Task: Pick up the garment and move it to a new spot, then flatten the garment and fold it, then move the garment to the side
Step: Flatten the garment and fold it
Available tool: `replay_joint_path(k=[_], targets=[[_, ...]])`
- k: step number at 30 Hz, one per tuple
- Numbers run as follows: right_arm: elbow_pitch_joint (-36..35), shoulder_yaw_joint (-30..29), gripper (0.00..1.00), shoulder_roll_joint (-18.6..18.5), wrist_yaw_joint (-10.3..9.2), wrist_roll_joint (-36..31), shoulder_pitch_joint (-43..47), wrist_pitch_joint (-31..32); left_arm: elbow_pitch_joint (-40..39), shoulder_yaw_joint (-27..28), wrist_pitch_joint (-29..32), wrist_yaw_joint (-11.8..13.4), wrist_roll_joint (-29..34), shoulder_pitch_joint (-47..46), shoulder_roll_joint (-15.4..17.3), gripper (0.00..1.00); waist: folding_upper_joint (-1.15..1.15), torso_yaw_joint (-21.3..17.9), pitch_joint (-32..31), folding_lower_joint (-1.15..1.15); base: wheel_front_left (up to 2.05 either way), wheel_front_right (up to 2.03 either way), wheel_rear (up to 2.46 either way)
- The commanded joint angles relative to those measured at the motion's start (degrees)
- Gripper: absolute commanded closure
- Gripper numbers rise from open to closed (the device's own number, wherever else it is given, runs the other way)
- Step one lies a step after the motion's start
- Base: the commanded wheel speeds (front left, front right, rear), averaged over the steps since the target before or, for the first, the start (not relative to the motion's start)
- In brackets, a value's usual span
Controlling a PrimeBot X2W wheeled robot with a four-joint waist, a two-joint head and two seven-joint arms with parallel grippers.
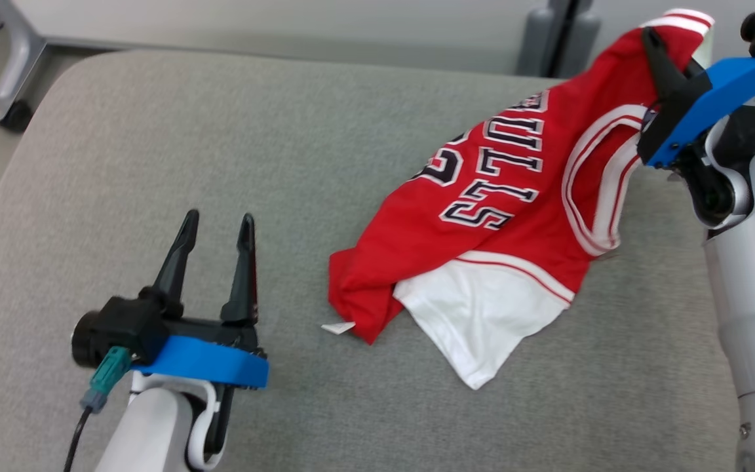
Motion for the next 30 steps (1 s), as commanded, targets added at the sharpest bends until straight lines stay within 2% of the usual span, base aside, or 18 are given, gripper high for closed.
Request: replay_joint_path(k=[1, 2, 3, 6, 10, 16, 22, 24, 25, 30], targets=[[1.51, -0.40, 1.00, -0.46, 0.04, -0.65, -1.07, -0.95, 0.28, -0.40, -0.26, -0.31, 0.36, -1.47, -0.35, 0.00, 0.00, 2.91, 3.03, 0.00, 0.00, 0.00, 0.00], [3.25, -1.33, 0.79, -0.96, 0.04, -0.77, -1.61, -1.88, 0.38, -0.51, -0.26, -0.61, 0.57, -2.13, -0.68, 0.00, 0.00, 3.49, 3.71, 0.00, 0.00, 0.00, 0.00], [5.05, -2.10, 0.00, -1.02, 0.04, -0.69, -2.10, -2.66, 0.46, -0.43, -0.26, -0.76, 0.69, -2.71, -0.99, 0.00, 0.00, 3.88, 4.25, 0.00, 0.00, 0.00, 0.00], [9.18, -2.14, 0.00, -0.81, 0.05, -0.46, -2.75, -3.60, 1.04, -0.17, -0.26, -1.21, 1.24, -3.42, -1.58, 0.00, 0.00, 4.37, 4.68, 0.00, 0.00, 0.00, 0.00], [11.89, 0.77, 0.00, -2.03, 0.04, -0.37, -0.88, -2.95, 2.26, 0.66, -0.26, -1.53, 1.93, -2.36, -1.59, 0.00, 0.00, 3.81, 2.59, 0.00, 0.00, 0.00, 0.00], [9.44, 6.91, 0.00, -1.66, 0.05, 1.48, 4.87, -0.44, 3.07, 3.06, -0.26, -1.61, 2.27, 0.62, -0.70, 0.00, 0.00, 0.71, -2.37, 0.00, 0.00, 0.00, 0.00], [-3.04, 12.64, 0.00, -0.77, 0.04, 5.30, 17.21, 1.91, 2.81, 4.37, -0.26, -1.46, 2.26, 3.35, 0.24, 0.00, 0.00, -2.34, -5.67, 0.00, 0.00, 0.00, 0.00], [-8.66, 13.46, 0.00, 0.00, 0.04, 6.31, 22.54, 3.26, 2.75, 4.70, -0.26, -1.38, 2.21, 3.93, 0.50, 0.00, 0.00, -2.88, -6.27, 0.00, 0.00, 0.00, 0.00], [-14.51, 13.90, 0.00, 1.21, 0.04, 7.28, 28.38, 5.06, 2.59, 4.98, -0.26, -1.34, 2.05, 4.48, 0.65, 0.00, 0.00, -3.32, -6.63, 0.00, 0.00, 0.00, 0.00], [-26.60, 15.87, 0.00, 3.38, 0.05, 4.37, 39.41, 8.35, 2.02, 5.48, -0.26, -1.05, 1.80, 5.40, 0.78, 0.00, 0.00, -3.99, -6.36, 0.00, 0.00, 0.00, 0.00]])
